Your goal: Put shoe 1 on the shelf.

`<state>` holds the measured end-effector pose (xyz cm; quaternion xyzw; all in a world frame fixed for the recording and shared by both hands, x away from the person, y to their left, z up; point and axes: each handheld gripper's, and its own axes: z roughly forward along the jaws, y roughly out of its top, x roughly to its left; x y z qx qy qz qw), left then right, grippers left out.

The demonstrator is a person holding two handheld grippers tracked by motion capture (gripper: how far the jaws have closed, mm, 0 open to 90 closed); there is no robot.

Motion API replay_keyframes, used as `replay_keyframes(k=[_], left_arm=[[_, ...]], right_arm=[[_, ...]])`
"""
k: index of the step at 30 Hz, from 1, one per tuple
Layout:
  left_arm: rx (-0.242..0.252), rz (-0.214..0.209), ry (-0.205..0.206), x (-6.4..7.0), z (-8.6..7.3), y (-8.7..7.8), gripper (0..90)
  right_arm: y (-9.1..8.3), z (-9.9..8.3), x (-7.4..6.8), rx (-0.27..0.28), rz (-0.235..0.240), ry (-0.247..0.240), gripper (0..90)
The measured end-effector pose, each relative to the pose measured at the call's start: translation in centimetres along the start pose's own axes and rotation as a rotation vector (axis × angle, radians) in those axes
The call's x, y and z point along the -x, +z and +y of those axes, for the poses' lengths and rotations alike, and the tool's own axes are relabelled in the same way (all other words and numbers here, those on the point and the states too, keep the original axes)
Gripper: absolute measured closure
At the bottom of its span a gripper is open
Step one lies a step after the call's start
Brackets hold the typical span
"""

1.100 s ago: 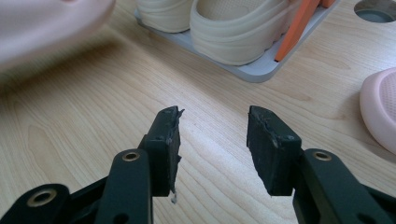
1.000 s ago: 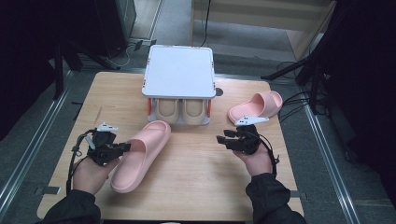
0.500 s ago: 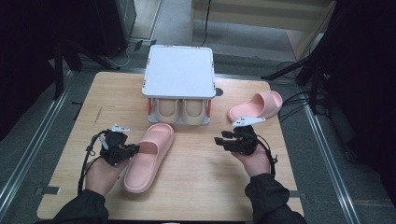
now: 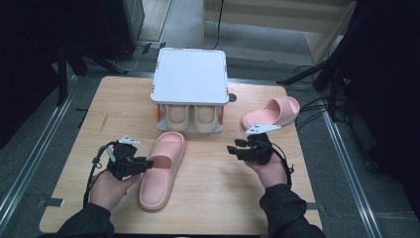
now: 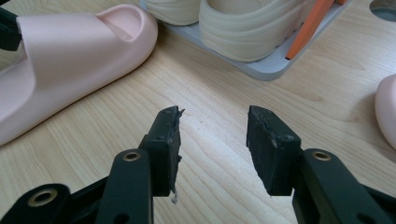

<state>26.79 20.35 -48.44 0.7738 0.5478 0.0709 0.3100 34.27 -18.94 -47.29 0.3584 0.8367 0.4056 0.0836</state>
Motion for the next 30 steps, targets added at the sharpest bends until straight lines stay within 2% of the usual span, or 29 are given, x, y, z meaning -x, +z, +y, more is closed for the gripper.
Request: replay_keyframes(k=[4, 7, 11, 13, 15, 19, 23, 26, 30], left_arm=[[0.027, -0.009, 0.019, -0.8, -0.3, -1.1, 61.6], [0.036, 0.0, 0.005, -1.8, -0.6, -1.6, 61.0], [-0.002, 0.01, -0.021, -2.9, -1.0, -0.7, 63.5], [-0.036, -0.008, -0.009, -2.8, -1.1, 0.1, 63.4], [-0.066, -0.011, 0.001, -2.6, -1.1, 0.8, 63.5], [-0.068, -0.022, 0.02, -2.1, -1.1, 1.0, 63.4], [-0.074, -0.036, 0.035, -1.5, -1.1, 1.1, 63.4], [-0.081, -0.065, 0.066, -1.1, -1.1, 1.1, 60.0], [-0.031, -0.065, 0.076, -1.1, -0.8, 0.5, 55.2]], right_arm=[[-0.2, 0.0, 0.1, 0.009, -0.001, 0.001, 55.2], [-0.3, 0.0, 0.3, 0.017, -0.006, 0.005, 55.4], [-0.9, 0.0, 0.6, 0.043, -0.022, 0.022, 55.5], [-1.2, -0.1, 1.0, 0.054, -0.041, 0.044, 55.6], [-1.5, -0.3, 1.6, 0.064, -0.054, 0.058, 55.7], [-2.3, -0.6, 3.3, 0.096, -0.077, 0.078, 58.1], [-3.0, -1.2, 4.9, 0.107, -0.116, 0.113, 58.4], [-3.2, -1.6, 6.3, 0.108, -0.158, 0.135, 60.6], [-3.0, -1.7, 8.4, 0.096, -0.192, 0.168, 63.8]])
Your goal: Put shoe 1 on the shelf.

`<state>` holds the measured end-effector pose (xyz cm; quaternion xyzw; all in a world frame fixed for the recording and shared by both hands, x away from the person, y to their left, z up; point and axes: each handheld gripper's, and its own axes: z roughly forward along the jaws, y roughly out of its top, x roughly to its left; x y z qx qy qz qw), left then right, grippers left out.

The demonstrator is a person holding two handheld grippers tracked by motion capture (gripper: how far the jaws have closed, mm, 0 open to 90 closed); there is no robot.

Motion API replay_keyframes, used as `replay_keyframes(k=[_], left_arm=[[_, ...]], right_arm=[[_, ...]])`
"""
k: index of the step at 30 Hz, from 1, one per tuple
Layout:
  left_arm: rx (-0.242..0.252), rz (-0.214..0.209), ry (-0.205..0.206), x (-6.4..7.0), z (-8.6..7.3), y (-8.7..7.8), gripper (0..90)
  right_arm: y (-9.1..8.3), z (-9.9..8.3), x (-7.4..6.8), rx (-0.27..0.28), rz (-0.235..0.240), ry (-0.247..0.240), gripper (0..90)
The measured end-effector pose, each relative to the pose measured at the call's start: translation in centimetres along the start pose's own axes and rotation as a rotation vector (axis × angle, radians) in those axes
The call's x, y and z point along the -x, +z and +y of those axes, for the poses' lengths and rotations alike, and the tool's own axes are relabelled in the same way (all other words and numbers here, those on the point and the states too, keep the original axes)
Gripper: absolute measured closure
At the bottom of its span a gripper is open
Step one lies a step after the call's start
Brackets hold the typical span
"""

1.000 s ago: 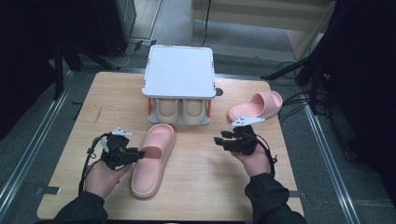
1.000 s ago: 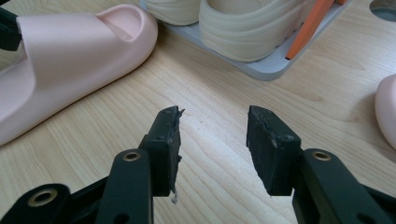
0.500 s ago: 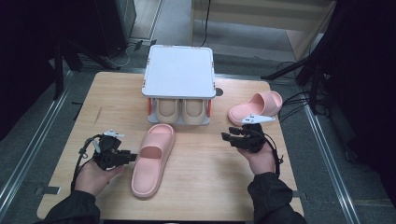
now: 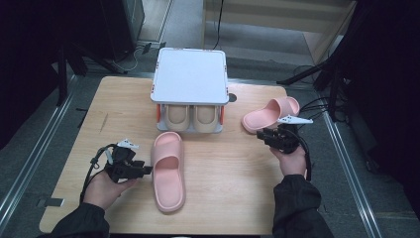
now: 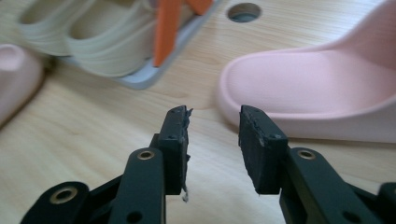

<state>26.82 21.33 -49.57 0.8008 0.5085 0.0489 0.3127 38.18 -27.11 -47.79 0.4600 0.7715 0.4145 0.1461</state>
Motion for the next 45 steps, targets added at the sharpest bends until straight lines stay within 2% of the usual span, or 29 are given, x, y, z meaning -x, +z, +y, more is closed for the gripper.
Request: replay_keyframes(k=[3, 7, 12, 17, 19, 22, 25, 27, 30, 35, 36, 38, 41, 42, 45], left_arm=[[0.037, -0.003, 0.009, -0.3, 0.1, -0.4, 50.9], [0.053, 0.003, 0.015, -0.4, 0.3, -0.6, 48.5], [0.069, -0.013, 0.037, 0.0, 0.2, -1.0, 47.5], [0.081, -0.013, 0.039, 0.0, 0.3, -1.1, 47.4], [0.083, -0.011, 0.036, 0.0, 0.3, -1.1, 47.1], [0.098, -0.013, 0.056, 0.2, 0.4, -1.1, 47.0], [0.097, -0.01, 0.059, 0.2, 0.4, -1.1, 46.6], [0.095, -0.009, 0.055, 0.1, 0.4, -1.1, 46.4], [0.093, -0.006, 0.054, 0.1, 0.4, -1.2, 46.3], [0.099, -0.003, 0.052, -0.1, 0.4, -1.2, 46.2], [0.1, -0.003, 0.051, -0.1, 0.4, -1.2, 46.2], [0.097, -0.005, 0.053, -0.1, 0.4, -1.2, 46.2], [0.09, -0.001, 0.055, -0.1, 0.4, -1.1, 46.1], [0.089, 0.0, 0.055, -0.1, 0.4, -1.1, 46.1], [0.084, -0.002, 0.054, -0.1, 0.5, -1.0, 45.9]], right_arm=[[0.8, 0.5, 1.2, -0.017, -0.059, 0.003, 65.9], [2.1, 1.4, 3.0, -0.031, -0.124, 0.044, 70.4], [3.3, 1.5, 5.1, -0.022, -0.153, 0.125, 78.4], [4.4, 1.5, 6.3, -0.029, -0.199, 0.144, 78.5], [4.8, 1.4, 6.5, -0.036, -0.202, 0.165, 79.2], [4.8, 1.5, 6.4, -0.036, -0.199, 0.187, 79.0], [4.5, 1.4, 6.5, -0.047, -0.211, 0.184, 79.0], [4.3, 1.2, 6.6, -0.064, -0.227, 0.165, 79.0], [4.0, 0.9, 6.9, -0.065, -0.224, 0.171, 78.9], [3.8, 0.9, 6.9, -0.072, -0.235, 0.147, 77.6], [3.8, 1.0, 6.9, -0.06, -0.247, 0.12, 77.6], [3.9, 1.3, 7.0, -0.051, -0.247, 0.113, 78.2], [4.1, 1.8, 7.4, -0.027, -0.23, 0.155, 78.2], [4.1, 1.9, 7.4, -0.022, -0.228, 0.153, 78.6], [4.1, 2.2, 7.4, -0.019, -0.252, 0.161, 78.9]])
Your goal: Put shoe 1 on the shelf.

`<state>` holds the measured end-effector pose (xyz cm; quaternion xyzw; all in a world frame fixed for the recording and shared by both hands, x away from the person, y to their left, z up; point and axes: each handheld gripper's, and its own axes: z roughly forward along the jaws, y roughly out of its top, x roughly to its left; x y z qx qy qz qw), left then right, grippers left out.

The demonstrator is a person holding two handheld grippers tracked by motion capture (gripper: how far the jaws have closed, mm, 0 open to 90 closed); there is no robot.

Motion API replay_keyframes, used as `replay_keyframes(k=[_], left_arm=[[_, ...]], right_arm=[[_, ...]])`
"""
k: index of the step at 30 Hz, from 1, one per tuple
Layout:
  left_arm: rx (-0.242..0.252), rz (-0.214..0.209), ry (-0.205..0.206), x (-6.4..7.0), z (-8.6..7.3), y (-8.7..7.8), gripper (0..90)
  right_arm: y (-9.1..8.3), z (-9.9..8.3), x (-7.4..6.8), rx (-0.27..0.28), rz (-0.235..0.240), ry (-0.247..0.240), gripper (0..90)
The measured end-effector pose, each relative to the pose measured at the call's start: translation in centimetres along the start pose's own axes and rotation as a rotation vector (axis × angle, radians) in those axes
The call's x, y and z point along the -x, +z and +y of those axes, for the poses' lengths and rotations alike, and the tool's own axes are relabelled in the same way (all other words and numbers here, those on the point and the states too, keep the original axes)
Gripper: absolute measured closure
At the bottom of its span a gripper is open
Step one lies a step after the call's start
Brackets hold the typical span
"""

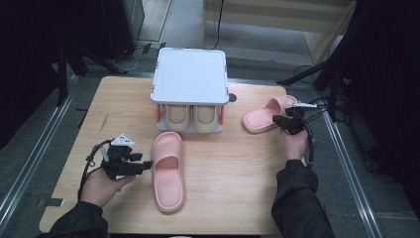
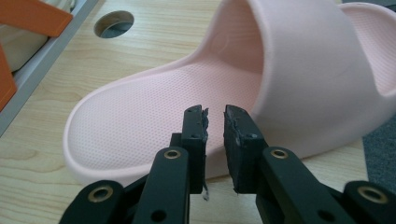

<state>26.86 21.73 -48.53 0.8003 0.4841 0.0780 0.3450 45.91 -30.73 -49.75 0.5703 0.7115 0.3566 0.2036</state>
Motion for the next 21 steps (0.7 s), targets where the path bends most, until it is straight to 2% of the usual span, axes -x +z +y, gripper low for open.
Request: replay_keyframes(k=[3, 8, 11, 14, 15, 17, 19, 21], left_arm=[[0.0, 0.003, 0.003, 0.1, 0.0, 0.1, 45.9], [-0.001, 0.002, 0.004, 0.1, 0.1, 0.0, 46.0], [0.008, 0.002, 0.0, 0.0, 0.1, -0.1, 46.0], [0.013, 0.002, -0.004, -0.1, 0.1, -0.2, 46.0], [0.012, 0.003, -0.003, -0.1, 0.1, -0.3, 46.0], [0.01, -0.001, 0.0, -0.1, 0.1, -0.3, 46.1], [0.01, -0.005, 0.0, -0.1, 0.0, -0.3, 46.1], [0.009, -0.007, -0.003, -0.1, 0.1, -0.2, 46.1]], right_arm=[[-0.3, -0.1, 0.5, 0.001, -0.006, 0.026, 78.6], [-0.7, -0.4, 0.9, -0.003, -0.015, 0.026, 75.7], [-1.0, -0.5, 0.8, -0.012, -0.022, 0.045, 69.5], [-1.4, -0.5, 0.7, 0.013, -0.04, 0.059, 62.7], [-1.4, -0.5, 0.7, 0.022, -0.052, 0.062, 57.3], [-1.1, -0.4, 1.0, 0.031, -0.074, 0.08, 49.0], [-0.7, -0.5, 1.3, 0.037, -0.068, 0.114, 45.7], [0.0, -0.4, 1.3, 0.025, -0.105, 0.128, 42.0]])
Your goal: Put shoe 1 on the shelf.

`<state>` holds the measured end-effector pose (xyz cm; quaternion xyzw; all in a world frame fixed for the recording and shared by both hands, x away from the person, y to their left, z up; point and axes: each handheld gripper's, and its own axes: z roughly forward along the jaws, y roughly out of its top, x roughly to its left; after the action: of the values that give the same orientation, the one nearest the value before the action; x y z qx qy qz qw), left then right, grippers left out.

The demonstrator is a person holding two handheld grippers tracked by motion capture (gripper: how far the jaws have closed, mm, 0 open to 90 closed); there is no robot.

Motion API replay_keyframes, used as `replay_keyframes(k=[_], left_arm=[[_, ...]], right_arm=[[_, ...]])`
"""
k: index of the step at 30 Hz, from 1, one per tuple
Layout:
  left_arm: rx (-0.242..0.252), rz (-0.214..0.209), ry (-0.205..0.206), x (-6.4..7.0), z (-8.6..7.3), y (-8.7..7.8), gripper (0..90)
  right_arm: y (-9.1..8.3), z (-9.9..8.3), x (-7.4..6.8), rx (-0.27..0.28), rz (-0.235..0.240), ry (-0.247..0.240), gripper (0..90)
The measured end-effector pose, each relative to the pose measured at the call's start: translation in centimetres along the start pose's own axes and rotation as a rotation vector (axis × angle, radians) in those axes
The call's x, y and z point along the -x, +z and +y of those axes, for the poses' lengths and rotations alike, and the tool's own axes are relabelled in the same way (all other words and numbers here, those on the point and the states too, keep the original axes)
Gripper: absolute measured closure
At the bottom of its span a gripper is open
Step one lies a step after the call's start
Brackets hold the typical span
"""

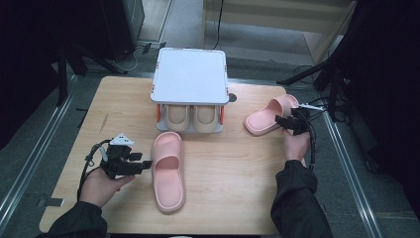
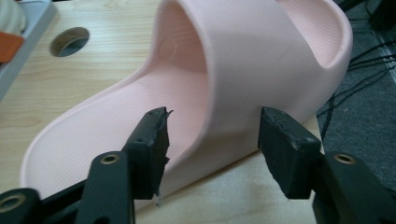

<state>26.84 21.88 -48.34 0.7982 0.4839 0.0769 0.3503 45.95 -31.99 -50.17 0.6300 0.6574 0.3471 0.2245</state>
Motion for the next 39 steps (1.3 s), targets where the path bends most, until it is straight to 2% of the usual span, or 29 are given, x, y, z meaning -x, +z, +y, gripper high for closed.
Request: replay_keyframes(k=[5, 8, 9, 10, 13, 18, 23, 24, 26, 30, 33, 37, 39], left_arm=[[-0.005, -0.001, 0.002, 0.0, 0.0, 0.0, 46.1], [-0.007, -0.001, 0.002, -0.1, 0.0, 0.1, 46.1], [-0.006, 0.0, 0.003, -0.1, 0.0, 0.1, 46.1], [-0.007, -0.001, 0.001, -0.1, 0.1, 0.1, 46.1], [-0.007, -0.001, -0.001, -0.1, 0.1, 0.2, 46.1], [-0.012, 0.002, -0.004, -0.1, 0.1, 0.3, 46.1], [-0.012, 0.0, -0.012, -0.2, 0.1, 0.2, 46.1], [-0.013, -0.001, -0.013, -0.3, 0.1, 0.2, 46.1], [-0.014, 0.0, -0.009, -0.4, 0.1, 0.2, 46.1], [-0.007, 0.0, -0.019, -0.6, 0.2, 0.2, 46.0], [-0.006, -0.011, -0.03, -0.7, 0.3, 0.2, 47.5], [-0.013, -0.029, -0.042, -1.2, 0.4, 0.3, 57.1], [-0.011, -0.038, -0.049, -1.4, 0.4, 0.3, 59.0]], right_arm=[[1.0, 0.4, 0.7, 0.018, -0.045, 0.071, 40.0], [1.7, 0.3, 1.1, 0.0, -0.057, 0.095, 38.8], [1.9, 0.2, 1.3, -0.001, -0.046, 0.104, 38.9], [2.0, 0.2, 1.5, -0.004, -0.035, 0.122, 39.8], [1.9, 0.3, 1.8, 0.003, -0.022, 0.137, 50.9], [1.7, 0.3, 1.9, -0.001, -0.005, 0.106, 68.6], [1.4, 0.4, 1.0, -0.015, -0.035, 0.018, 83.8], [1.4, 0.4, 0.8, -0.018, -0.043, 0.006, 85.0], [1.3, 0.4, 0.9, -0.03, -0.007, 0.031, 85.5], [0.9, 0.4, 0.7, -0.037, -0.007, 0.037, 85.6], [0.1, 0.6, 0.4, -0.042, 0.004, 0.005, 85.6], [-1.7, 0.7, -0.2, -0.032, -0.003, -0.038, 85.5], [-2.6, 0.7, -0.3, -0.028, 0.005, -0.052, 85.3]])
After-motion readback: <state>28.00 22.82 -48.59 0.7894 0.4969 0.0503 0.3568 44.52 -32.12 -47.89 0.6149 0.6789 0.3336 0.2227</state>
